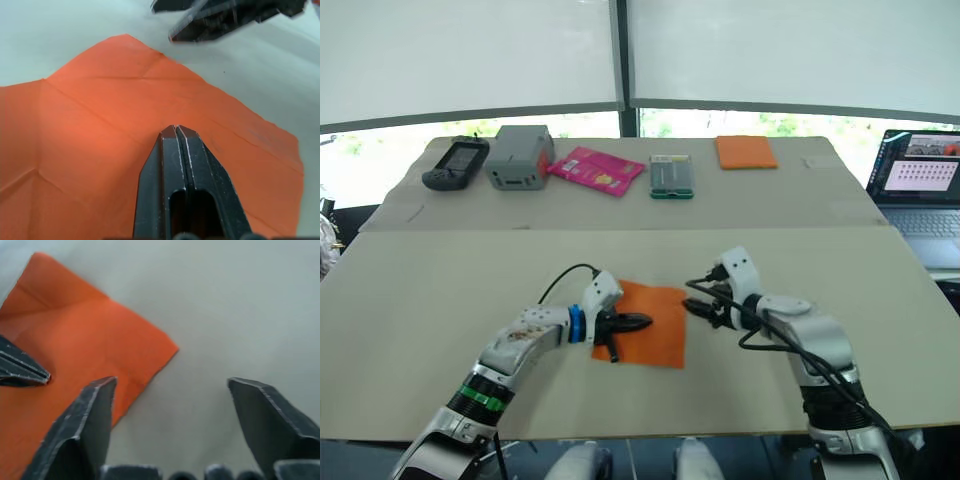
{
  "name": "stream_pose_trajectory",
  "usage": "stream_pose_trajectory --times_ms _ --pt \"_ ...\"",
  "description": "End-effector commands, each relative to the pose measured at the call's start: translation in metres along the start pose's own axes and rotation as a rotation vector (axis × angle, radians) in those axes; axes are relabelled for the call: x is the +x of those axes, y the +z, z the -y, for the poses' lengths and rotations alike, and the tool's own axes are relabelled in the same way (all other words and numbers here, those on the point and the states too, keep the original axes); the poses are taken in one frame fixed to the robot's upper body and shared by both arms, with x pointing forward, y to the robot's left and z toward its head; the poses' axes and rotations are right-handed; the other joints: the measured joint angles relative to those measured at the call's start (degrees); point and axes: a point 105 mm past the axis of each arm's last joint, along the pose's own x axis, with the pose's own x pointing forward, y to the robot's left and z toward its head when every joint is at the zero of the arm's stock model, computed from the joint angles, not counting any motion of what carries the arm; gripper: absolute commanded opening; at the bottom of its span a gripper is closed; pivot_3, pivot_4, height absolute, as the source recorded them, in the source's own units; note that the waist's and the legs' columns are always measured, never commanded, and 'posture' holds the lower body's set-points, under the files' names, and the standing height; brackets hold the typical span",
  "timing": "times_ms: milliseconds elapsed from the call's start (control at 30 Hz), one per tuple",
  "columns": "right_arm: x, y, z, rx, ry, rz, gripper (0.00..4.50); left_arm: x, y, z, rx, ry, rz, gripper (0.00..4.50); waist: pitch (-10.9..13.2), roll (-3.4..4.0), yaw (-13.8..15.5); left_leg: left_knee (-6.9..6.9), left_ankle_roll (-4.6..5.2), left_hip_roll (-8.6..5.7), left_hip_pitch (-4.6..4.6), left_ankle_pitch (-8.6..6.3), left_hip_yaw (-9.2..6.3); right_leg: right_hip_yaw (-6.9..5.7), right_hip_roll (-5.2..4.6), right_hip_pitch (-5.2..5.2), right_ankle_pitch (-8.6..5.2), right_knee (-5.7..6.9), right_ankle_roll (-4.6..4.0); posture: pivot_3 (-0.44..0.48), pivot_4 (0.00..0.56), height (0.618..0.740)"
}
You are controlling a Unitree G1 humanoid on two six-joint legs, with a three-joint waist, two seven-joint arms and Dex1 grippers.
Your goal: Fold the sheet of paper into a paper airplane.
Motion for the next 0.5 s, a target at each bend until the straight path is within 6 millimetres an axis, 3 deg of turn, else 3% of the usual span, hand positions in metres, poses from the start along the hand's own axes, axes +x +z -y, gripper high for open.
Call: stream_pose_trajectory --times_ms 33,200,500 --pt "-0.005 0.008 0.001 -0.032 -0.027 0.025 4.05 0.006 -0.035 -0.002 0.0 0.049 -0.186 0.0 0.0 0.0 0.0 0.0 0.02 -0.01 0.06 0.03 0.01 0.0 -0.01 0.09 -0.03 -0.03 0.12 0.0 0.15 0.74" --pt "-0.002 0.01 -0.009 0.049 0.032 0.054 4.05 0.008 -0.038 0.002 0.042 0.047 -0.245 0.0 -0.01 -0.01 -0.14 0.0 0.08 0.05 0.57 0.07 0.01 -0.01 0.01 0.7 -0.11 -0.28 0.44 0.0 0.15 0.74" --pt "0.015 0.004 -0.026 0.169 0.116 0.049 4.05 0.002 -0.045 0.001 0.042 0.058 -0.273 0.0 -0.17 -0.02 -0.29 0.0 0.09 0.1 0.59 0.07 -0.05 0.01 0.03 0.71 -0.11 -0.29 0.44 0.0 0.15 0.74"
